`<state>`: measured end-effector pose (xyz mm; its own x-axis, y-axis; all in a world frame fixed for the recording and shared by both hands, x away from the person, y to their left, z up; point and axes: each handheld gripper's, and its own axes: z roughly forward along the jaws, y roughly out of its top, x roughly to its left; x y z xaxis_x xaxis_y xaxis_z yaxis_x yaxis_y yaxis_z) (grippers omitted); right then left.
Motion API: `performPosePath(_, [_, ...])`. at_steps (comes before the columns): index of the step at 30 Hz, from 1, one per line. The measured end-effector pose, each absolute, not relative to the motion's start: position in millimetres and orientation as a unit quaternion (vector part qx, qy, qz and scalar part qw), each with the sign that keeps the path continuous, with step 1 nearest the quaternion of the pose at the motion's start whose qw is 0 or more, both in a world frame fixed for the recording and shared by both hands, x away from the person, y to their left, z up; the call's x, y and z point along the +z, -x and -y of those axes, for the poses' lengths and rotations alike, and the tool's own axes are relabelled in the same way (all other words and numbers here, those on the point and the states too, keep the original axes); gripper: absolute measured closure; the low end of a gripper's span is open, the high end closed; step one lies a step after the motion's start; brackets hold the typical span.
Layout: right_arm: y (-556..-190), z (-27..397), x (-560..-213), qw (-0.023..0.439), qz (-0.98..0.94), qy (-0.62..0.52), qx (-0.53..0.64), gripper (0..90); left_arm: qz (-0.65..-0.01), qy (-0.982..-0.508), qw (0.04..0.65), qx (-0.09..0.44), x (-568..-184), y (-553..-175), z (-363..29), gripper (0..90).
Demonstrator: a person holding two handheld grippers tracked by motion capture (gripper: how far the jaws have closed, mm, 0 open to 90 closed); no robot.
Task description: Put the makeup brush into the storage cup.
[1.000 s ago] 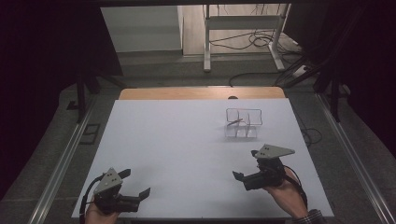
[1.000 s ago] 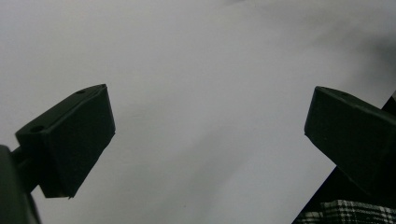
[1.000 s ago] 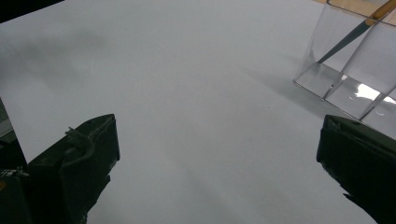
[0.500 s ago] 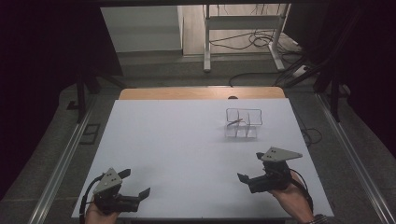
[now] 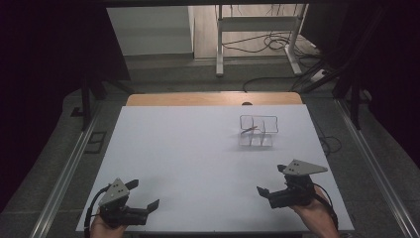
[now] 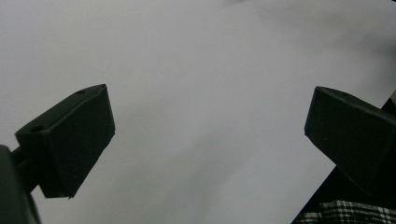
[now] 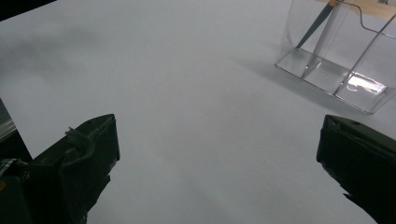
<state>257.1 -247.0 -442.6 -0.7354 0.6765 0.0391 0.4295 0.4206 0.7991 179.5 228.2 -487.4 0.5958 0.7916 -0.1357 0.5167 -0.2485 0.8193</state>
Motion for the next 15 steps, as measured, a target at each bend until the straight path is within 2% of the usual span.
performPosePath(15, [-249.9,255.6,-446.3,0.152,-0.829,-0.341,0.417,0.0,-0.423,-0.774,0.445,0.153,-487.6,-179.7,-228.7,2.1])
